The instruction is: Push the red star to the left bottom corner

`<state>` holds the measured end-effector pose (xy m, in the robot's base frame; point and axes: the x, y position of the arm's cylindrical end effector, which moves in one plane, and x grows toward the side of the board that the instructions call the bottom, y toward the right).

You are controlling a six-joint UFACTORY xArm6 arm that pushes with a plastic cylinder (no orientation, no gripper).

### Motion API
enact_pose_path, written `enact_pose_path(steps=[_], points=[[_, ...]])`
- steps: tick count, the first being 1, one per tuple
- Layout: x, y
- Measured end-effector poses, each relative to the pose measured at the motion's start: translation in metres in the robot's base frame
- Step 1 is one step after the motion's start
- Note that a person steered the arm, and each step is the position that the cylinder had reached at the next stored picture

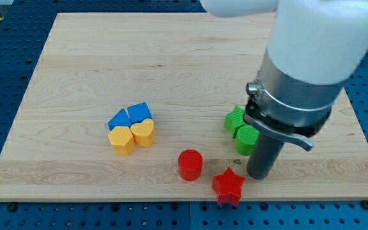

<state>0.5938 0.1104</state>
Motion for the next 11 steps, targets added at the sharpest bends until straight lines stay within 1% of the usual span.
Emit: enact_pose_path(steps=[1,3,5,6,9,11], points=[[0.022,0.007],[0.025,-0.002],[0.025,-0.047],[0.025,-0.082],[0.025,-0.234],[0.025,-0.276]])
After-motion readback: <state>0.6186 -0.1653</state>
